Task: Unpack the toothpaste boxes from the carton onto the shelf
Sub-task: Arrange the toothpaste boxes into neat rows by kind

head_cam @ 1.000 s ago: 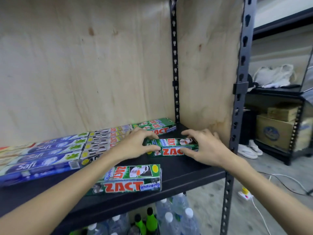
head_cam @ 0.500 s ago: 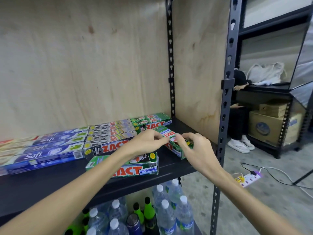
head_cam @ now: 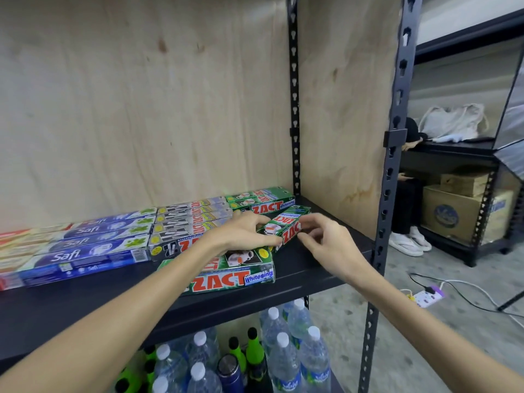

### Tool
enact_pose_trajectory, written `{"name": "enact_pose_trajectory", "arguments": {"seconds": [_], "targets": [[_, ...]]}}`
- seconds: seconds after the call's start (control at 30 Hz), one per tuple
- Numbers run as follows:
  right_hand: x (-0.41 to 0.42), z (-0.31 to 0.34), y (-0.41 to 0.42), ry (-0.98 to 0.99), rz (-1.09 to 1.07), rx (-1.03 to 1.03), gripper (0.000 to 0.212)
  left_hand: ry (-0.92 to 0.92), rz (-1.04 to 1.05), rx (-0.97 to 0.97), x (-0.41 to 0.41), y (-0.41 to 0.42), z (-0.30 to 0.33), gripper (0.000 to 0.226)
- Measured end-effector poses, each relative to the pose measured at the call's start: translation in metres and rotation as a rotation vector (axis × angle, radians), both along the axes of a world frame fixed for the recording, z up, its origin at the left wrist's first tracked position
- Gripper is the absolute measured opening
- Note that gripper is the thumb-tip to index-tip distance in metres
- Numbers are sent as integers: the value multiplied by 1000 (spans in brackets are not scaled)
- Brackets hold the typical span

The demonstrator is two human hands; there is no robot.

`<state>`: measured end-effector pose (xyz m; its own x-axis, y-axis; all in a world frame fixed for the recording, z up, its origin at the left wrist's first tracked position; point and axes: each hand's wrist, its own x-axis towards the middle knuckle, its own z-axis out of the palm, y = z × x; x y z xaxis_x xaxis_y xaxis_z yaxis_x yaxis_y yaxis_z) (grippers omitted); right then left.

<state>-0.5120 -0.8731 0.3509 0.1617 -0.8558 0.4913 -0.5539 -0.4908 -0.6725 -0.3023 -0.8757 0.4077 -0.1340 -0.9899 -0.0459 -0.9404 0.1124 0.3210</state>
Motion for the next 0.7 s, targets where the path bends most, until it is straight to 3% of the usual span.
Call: {"name": "enact_pose_trajectory", "arguments": {"seconds": [0.07, 0.23, 0.5, 0.7], "targets": [[-2, 3, -16, 63, -55, -21, 50, -7, 22, -75, 11, -8, -2, 92], [-6, 8, -65, 234, -95, 123, 88, 47, -3, -261, 22, -14, -4, 59], [-2, 8, -113, 226, -110, 112, 93, -9, 139, -417, 21, -44, -11, 53], [15, 7, -137, 249, -78, 97, 97, -87, 248, -420, 31, -60, -8, 51]]}}
